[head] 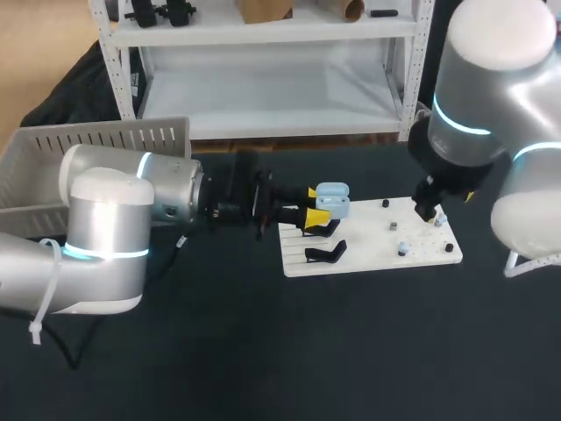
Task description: Pick up each earbud case from the left stands, insert the matching earbuds, close the lid, and place the case in the box.
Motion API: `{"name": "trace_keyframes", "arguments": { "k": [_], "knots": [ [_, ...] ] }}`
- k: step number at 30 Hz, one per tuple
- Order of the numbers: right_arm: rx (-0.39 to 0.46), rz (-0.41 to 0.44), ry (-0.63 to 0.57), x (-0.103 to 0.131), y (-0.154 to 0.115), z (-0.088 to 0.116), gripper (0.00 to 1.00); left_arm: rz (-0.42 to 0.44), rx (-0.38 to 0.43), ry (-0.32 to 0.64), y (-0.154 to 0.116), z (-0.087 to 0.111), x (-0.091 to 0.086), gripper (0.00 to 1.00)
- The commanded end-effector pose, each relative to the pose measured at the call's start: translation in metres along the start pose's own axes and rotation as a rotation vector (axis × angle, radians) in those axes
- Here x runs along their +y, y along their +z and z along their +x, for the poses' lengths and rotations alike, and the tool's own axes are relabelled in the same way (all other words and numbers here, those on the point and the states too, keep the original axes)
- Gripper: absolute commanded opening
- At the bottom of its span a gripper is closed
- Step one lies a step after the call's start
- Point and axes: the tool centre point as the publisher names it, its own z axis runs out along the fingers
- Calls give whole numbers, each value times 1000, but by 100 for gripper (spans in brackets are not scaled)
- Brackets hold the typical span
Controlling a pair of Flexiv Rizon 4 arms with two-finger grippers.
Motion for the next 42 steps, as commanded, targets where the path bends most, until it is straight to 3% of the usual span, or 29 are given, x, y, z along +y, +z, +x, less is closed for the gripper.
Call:
{"name": "trace_keyframes", "arguments": {
  "k": [1, 5, 13, 24, 42],
  "knots": [
    [21, -4, 2, -3, 19, -11, 75, 4, 0, -1, 0, 0, 2, 0],
    [34, -11, 14, -6, 30, -10, 63, 4, 0, -1, 0, 0, 2, 0],
    [47, -25, 28, -10, 48, -8, 50, 4, 0, -1, 0, 0, 2, 0],
    [22, 5, 51, -14, 55, -5, 40, 4, 0, -1, 0, 0, 2, 0],
    [25, 6, 63, -15, 64, -4, 36, 4, 0, -1, 0, 0, 2, 0]
  ]
}}
